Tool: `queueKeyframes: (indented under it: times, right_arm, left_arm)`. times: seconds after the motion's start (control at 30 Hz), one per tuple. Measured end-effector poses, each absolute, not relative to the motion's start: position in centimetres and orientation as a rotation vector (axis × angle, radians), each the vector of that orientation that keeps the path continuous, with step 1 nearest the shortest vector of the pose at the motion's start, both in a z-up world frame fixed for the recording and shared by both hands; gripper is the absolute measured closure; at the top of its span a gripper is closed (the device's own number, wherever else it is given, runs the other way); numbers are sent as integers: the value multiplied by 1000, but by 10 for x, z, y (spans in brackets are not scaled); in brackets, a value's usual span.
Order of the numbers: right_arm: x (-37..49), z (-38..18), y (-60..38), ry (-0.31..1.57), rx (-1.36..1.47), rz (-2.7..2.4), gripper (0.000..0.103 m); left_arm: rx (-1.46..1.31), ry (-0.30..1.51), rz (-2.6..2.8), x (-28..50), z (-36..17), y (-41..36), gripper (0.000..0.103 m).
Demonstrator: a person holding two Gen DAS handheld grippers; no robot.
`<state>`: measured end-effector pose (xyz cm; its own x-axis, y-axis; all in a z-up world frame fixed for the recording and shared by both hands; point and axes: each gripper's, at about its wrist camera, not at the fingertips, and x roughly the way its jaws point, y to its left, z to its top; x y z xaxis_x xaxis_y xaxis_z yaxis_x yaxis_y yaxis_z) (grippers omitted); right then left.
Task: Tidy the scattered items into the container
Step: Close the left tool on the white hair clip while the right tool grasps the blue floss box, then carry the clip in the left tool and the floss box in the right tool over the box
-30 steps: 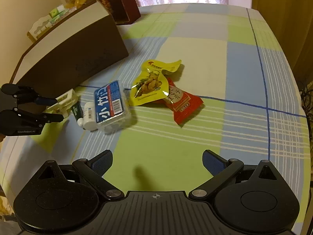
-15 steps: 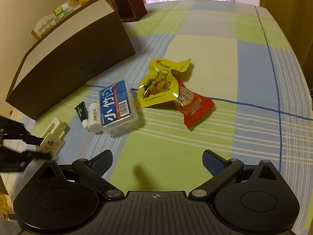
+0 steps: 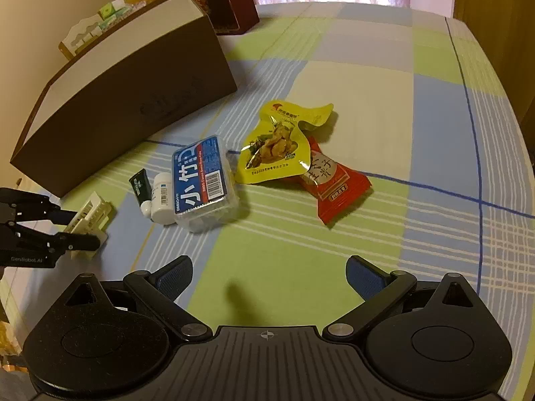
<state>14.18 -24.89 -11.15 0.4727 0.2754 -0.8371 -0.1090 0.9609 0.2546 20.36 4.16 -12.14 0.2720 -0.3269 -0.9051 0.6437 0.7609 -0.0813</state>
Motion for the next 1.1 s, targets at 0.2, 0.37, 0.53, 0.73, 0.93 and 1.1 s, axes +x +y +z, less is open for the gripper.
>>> queueKeyframes:
  times: [0.2, 0.37, 0.53, 0.73, 0.93, 1.1]
  right_arm:
    - [145, -101, -233, 948, 113, 326, 0]
    - [168, -95, -211, 892, 69, 370, 1]
    - [195, -108, -187, 922, 8, 384, 33]
    - [206, -123, -173, 948, -27, 380, 36]
    - [199, -126, -169, 970, -93, 409, 43]
    - [179, -123, -173, 1017, -97, 422, 43]
  left_arm:
    - [304, 1089, -635, 199, -118, 51, 67]
    - [296, 1069, -603, 197, -108, 62, 67]
    - [275, 1056, -585, 197, -103, 66, 67]
    - [258, 1051, -563, 197, -101, 69, 67]
    - [253, 1056, -554, 196, -98, 73, 67]
    - [247, 1069, -552, 194, -98, 74, 67]
